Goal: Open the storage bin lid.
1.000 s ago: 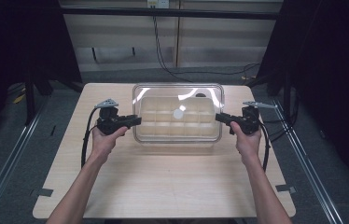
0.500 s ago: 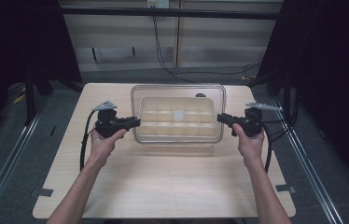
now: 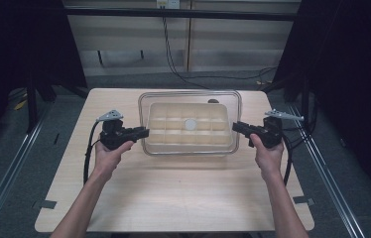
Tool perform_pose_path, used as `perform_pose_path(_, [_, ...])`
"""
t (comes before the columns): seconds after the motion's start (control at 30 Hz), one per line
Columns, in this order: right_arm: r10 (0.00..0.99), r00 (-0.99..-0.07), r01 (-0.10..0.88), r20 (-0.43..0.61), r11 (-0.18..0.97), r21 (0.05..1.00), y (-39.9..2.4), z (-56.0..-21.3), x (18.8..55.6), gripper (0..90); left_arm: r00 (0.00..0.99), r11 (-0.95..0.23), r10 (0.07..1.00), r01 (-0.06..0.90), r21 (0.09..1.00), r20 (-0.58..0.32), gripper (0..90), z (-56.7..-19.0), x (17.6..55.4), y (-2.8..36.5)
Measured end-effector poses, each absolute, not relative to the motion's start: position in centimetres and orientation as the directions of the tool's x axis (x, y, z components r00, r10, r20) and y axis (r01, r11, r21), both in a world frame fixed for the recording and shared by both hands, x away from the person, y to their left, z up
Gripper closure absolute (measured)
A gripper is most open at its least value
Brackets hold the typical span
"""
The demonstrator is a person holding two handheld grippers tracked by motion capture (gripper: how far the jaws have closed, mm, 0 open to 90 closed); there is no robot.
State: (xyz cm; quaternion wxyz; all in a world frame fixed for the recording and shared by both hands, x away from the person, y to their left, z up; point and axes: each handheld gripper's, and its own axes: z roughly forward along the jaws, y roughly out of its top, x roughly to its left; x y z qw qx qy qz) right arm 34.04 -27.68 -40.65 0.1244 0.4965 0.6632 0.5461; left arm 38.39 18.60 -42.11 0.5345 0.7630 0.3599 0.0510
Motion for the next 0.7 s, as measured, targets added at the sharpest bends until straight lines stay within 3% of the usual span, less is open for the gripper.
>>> perform_pose_path(0.7, [0.786, -0.511, 0.515, 0.348, -0.044, 0.856, -27.1, -40.1, 32.5, 74.1, 0.745, -0.191, 0.602, 0.483, 0.855, -0.287, 73.6, -41.4, 36.5, 19.4])
